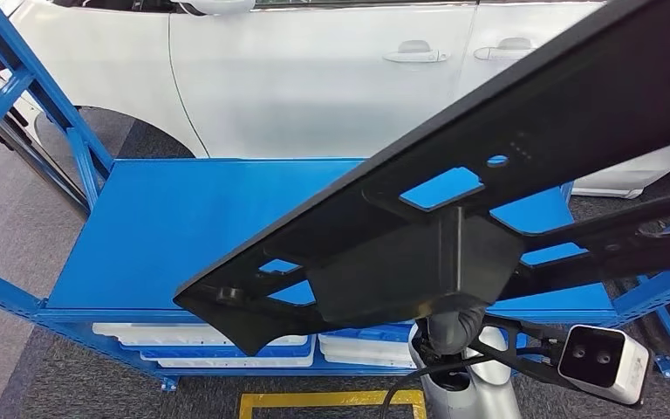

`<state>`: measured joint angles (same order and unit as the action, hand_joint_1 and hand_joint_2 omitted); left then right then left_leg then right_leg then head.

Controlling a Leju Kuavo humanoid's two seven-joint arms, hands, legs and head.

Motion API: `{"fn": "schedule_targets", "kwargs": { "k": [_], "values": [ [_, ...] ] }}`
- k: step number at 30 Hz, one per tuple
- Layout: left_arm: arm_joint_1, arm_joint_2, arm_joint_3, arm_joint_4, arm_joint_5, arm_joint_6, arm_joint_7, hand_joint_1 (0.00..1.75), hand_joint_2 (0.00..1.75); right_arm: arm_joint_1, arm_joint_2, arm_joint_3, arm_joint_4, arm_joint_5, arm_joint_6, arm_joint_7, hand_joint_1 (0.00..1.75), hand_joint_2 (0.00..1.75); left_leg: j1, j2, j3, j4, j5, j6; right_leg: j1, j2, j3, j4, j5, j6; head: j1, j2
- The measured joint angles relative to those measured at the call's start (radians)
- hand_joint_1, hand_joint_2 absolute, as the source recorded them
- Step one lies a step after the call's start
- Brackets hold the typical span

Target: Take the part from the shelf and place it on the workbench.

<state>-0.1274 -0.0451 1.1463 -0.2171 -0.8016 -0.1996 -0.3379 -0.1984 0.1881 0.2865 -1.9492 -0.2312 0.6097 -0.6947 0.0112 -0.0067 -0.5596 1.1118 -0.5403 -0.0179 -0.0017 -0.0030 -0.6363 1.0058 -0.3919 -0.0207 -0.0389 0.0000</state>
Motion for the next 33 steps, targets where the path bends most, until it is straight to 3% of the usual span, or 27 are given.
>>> {"fn": "schedule_targets", "kwargs": {
  "k": [2, 5, 6, 8, 10, 11, 12, 13, 16, 17, 18, 20, 22, 23, 25, 26, 27, 28, 29, 31, 33],
  "values": [
    [0.000, 0.003, 0.000, 0.000, -0.004, 0.002, 0.003, 0.00, 0.00, 0.012, 0.002, -0.003, -0.011, -0.004, 0.008, 0.000, 1.75, 1.75, -0.004, -0.001, 0.055, -0.102, 0.029, 0.010, 0.002, 0.001, -0.004, 0.005, 0.006, 0.010, 0.000, 0.000],
    [0.006, 0.006, 0.000, 0.000, -0.012, 0.003, 0.007, 0.00, 0.00, 0.028, 0.004, -0.011, -0.019, 0.000, 0.019, 0.000, 1.75, 1.75, -0.006, -0.001, 0.052, -0.112, 0.045, 0.029, 0.003, 0.003, -0.008, 0.003, 0.020, 0.027, 0.000, 0.000],
    [0.007, 0.007, 0.000, 0.000, -0.014, 0.003, 0.009, 0.00, 0.00, 0.032, 0.004, -0.015, -0.020, 0.002, 0.019, 0.000, 1.75, 1.75, -0.005, 0.001, 0.047, -0.113, 0.053, 0.036, 0.002, 0.004, -0.013, 0.010, 0.012, 0.033, 0.000, 0.000],
    [0.007, 0.009, 0.000, 0.000, -0.019, 0.002, 0.013, 0.00, 0.00, 0.037, 0.003, -0.024, -0.020, 0.001, 0.016, 0.000, 1.75, 1.75, -0.001, 0.005, 0.030, -0.116, 0.072, 0.048, -0.002, 0.005, -0.042, 0.075, -0.052, 0.045, 0.000, 0.000],
    [0.011, 0.013, 0.000, 0.000, -0.024, 0.000, 0.013, 0.00, 0.00, 0.042, 0.002, -0.032, -0.019, -0.001, 0.009, 0.000, 1.75, 1.75, -0.002, 0.008, 0.008, -0.115, 0.088, 0.052, -0.006, 0.005, -0.085, 0.208, -0.146, 0.055, 0.000, 0.000],
    [0.013, 0.015, 0.000, 0.000, -0.026, 0.000, 0.013, 0.00, 0.00, 0.046, 0.001, -0.035, -0.018, 0.000, 0.003, 0.000, 1.75, 1.75, -0.003, 0.008, -0.003, -0.114, 0.095, 0.052, -0.007, 0.004, -0.096, 0.265, -0.175, 0.058, 0.000, 0.000],
    [0.015, 0.017, 0.000, 0.000, -0.028, -0.001, 0.013, 0.00, 0.00, 0.050, 0.000, -0.038, -0.016, 0.004, -0.003, 0.000, 1.75, 1.75, -0.003, 0.009, -0.013, -0.113, 0.102, 0.051, -0.008, 0.004, -0.092, 0.290, -0.183, 0.059, 0.000, 0.000],
    [0.017, 0.018, -0.001, 0.000, -0.029, -0.001, 0.013, 0.00, 0.00, 0.053, -0.002, -0.040, -0.015, 0.009, -0.011, 0.000, 1.75, 1.75, -0.003, 0.009, -0.021, -0.112, 0.108, 0.050, -0.008, 0.004, -0.070, 0.278, -0.175, 0.058, 0.000, 0.000],
    [0.017, 0.020, -0.002, 0.000, -0.034, -0.004, 0.014, 0.00, 0.00, 0.059, -0.006, -0.042, -0.014, 0.023, -0.025, 0.000, 1.75, 1.75, -0.005, 0.007, -0.038, -0.109, 0.122, 0.042, -0.004, 0.004, 0.078, 0.074, -0.118, 0.042, 0.000, 0.000],
    [0.017, 0.020, -0.002, 0.000, -0.036, -0.006, 0.014, 0.00, 0.00, 0.060, -0.008, -0.043, -0.013, 0.027, -0.027, 0.000, 1.75, 1.75, -0.005, 0.007, -0.040, -0.109, 0.127, 0.037, 0.000, 0.004, 0.111, 0.019, -0.106, 0.035, 0.000, 0.000],
    [0.016, 0.020, -0.003, 0.000, -0.037, -0.009, 0.015, 0.00, 0.00, 0.062, -0.009, -0.043, -0.013, 0.031, -0.028, 0.000, 1.75, 1.75, -0.005, 0.007, -0.042, -0.109, 0.132, 0.031, 0.004, 0.004, 0.124, -0.006, -0.103, 0.029, 0.000, 0.000],
    [0.014, 0.020, -0.003, 0.000, -0.037, -0.013, 0.015, 0.00, 0.00, 0.065, -0.012, -0.044, -0.011, 0.038, -0.027, 0.000, 1.75, 1.75, -0.004, 0.007, -0.045, -0.112, 0.143, 0.018, 0.006, 0.004, 0.119, -0.015, -0.091, 0.018, 0.000, 0.000],
    [0.014, 0.020, -0.003, 0.000, -0.033, -0.016, 0.017, 0.00, 0.00, 0.066, -0.015, -0.045, -0.006, 0.040, -0.021, 0.000, 1.75, 1.75, -0.003, 0.006, -0.055, -0.094, 0.122, 0.007, 0.001, 0.000, 0.111, -0.028, -0.075, 0.003, 0.000, 0.000],
    [0.014, 0.019, -0.003, 0.000, -0.030, -0.017, 0.017, 0.00, 0.00, 0.066, -0.015, -0.045, -0.004, 0.040, -0.018, 0.000, 1.75, 1.75, -0.002, 0.006, -0.068, -0.059, 0.088, 0.002, -0.002, -0.001, 0.104, -0.033, -0.064, -0.004, 0.000, 0.000],
    [0.014, 0.017, -0.003, 0.000, -0.021, -0.020, 0.018, 0.00, 0.00, 0.064, -0.016, -0.045, 0.004, 0.040, -0.016, 0.000, 1.75, 1.75, 0.001, 0.006, -0.108, 0.062, -0.004, -0.005, 0.000, -0.002, 0.083, -0.034, -0.046, -0.010, 0.000, 0.000],
    [0.015, 0.016, -0.002, 0.000, -0.018, -0.021, 0.017, 0.00, 0.00, 0.063, -0.017, -0.045, 0.010, 0.038, -0.018, 0.000, 1.75, 1.75, 0.002, 0.006, -0.124, 0.124, -0.036, -0.008, 0.000, -0.003, 0.071, -0.033, -0.037, -0.010, 0.000, 0.000],
    [0.017, 0.016, -0.002, 0.000, -0.015, -0.021, 0.017, 0.00, 0.00, 0.061, -0.018, -0.045, 0.018, 0.034, -0.020, 0.000, 1.75, 1.75, 0.002, 0.006, -0.128, 0.164, -0.047, -0.010, 0.001, -0.003, 0.058, -0.032, -0.028, -0.009, 0.000, 0.000],
    [0.018, 0.015, -0.001, 0.000, -0.012, -0.020, 0.016, 0.00, 0.00, 0.058, -0.020, -0.045, 0.026, 0.028, -0.021, 0.001, 1.75, 1.75, 0.002, 0.006, -0.116, 0.170, -0.036, -0.012, 0.001, -0.003, 0.045, -0.029, -0.020, -0.008, 0.000, 0.000],
    [0.019, 0.015, 0.000, 0.000, -0.010, -0.019, 0.016, 0.00, 0.00, 0.055, -0.022, -0.045, 0.033, 0.021, -0.023, 0.001, 1.75, 1.75, 0.002, 0.006, -0.084, 0.139, -0.010, -0.011, 0.001, -0.003, 0.032, -0.026, -0.012, -0.006, 0.000, 0.000],
    [0.018, 0.014, 0.000, 0.000, -0.008, -0.013, 0.019, 0.00, 0.00, 0.047, -0.028, -0.043, 0.044, 0.005, -0.027, 0.001, 1.75, 1.75, 0.001, 0.006, 0.019, -0.004, 0.028, -0.006, 0.002, -0.003, 0.009, -0.015, 0.001, 0.001, 0.000, 0.000],
    [0.017, 0.013, 0.001, 0.000, -0.007, -0.007, 0.024, 0.00, 0.00, 0.039, -0.037, -0.039, 0.052, -0.013, -0.032, 0.001, 1.75, 1.75, -0.003, 0.005, 0.083, -0.109, 0.028, 0.006, 0.004, -0.004, -0.004, -0.007, 0.012, 0.012, 0.000, 0.000]
  ]
}}
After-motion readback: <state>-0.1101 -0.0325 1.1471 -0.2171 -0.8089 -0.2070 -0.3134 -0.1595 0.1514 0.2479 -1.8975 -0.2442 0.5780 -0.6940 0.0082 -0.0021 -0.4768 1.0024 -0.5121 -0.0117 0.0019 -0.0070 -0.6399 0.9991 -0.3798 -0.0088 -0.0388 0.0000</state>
